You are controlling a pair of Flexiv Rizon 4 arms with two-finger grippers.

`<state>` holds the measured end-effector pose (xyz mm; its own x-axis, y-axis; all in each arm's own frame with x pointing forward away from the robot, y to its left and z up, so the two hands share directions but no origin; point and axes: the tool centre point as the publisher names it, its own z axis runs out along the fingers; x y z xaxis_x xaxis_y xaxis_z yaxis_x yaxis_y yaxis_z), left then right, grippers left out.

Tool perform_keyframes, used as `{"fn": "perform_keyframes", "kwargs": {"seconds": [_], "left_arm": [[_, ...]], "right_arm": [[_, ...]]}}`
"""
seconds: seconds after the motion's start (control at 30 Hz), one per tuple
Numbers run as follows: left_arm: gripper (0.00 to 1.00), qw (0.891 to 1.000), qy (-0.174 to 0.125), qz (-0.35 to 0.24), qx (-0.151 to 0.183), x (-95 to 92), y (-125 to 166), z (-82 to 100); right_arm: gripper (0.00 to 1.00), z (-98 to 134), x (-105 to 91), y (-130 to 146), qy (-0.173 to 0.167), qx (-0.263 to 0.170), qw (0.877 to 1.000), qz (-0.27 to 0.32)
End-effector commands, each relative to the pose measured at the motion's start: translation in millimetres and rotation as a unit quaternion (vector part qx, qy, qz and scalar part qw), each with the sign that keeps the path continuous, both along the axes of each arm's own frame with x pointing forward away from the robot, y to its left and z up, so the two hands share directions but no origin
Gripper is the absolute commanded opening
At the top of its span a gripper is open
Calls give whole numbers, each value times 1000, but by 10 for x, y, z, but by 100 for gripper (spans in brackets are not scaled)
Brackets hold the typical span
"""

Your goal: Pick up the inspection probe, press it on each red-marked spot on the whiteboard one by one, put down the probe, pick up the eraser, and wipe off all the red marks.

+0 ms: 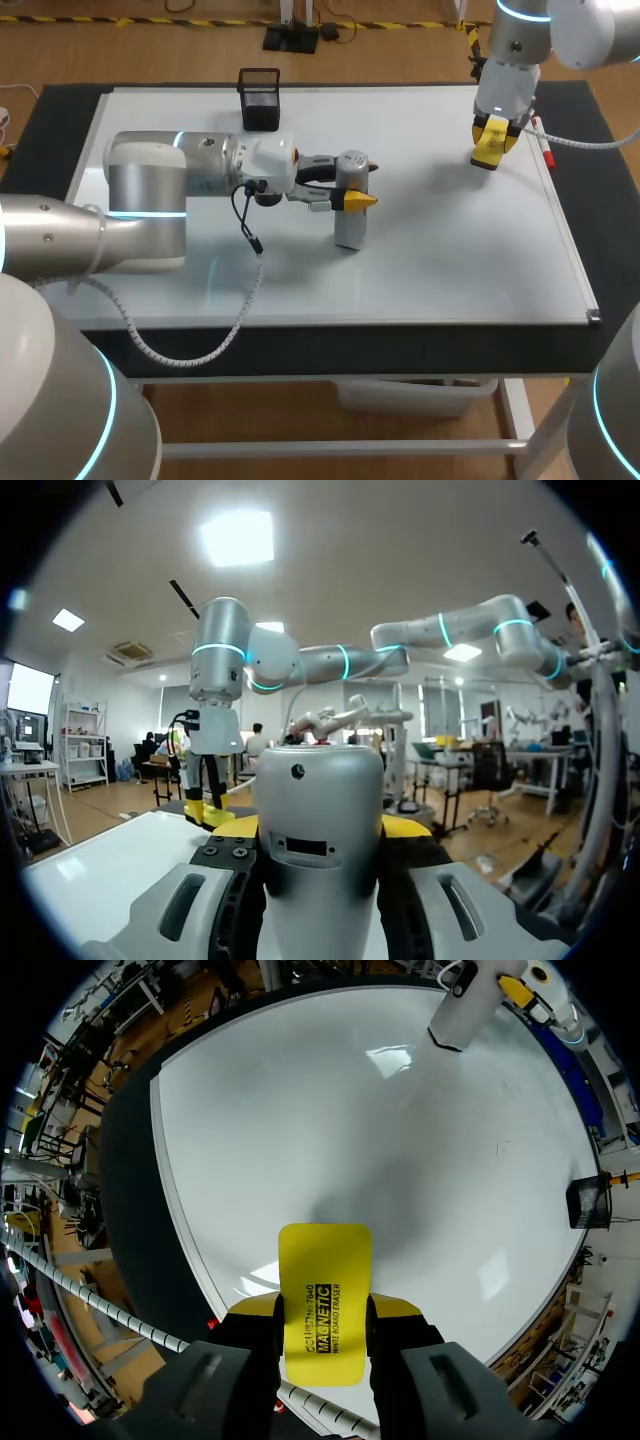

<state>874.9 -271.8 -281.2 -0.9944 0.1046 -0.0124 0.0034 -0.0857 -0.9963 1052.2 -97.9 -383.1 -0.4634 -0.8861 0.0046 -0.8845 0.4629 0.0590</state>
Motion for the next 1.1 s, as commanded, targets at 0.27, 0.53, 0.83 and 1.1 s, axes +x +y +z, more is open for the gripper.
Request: {"fn": "perform_keyframes", "kwargs": {"seconds": [0.27, 0.53, 0.83, 1.1], "left_arm": [[0, 1000, -5, 8, -1, 16, 77, 56], [0, 1000, -11, 22, 1, 66, 206, 188], [0, 999, -7, 47, -2, 202, 425, 303], [0, 997, 8, 83, -6, 440, 721, 386]], "right_arm": [[0, 4, 12, -5, 1, -1, 1000, 1], [0, 4, 12, -5, 1, -1, 1000, 1], [0, 4, 12, -5, 1, -1, 1000, 1], [0, 4, 12, -5, 1, -1, 1000, 1]]}}
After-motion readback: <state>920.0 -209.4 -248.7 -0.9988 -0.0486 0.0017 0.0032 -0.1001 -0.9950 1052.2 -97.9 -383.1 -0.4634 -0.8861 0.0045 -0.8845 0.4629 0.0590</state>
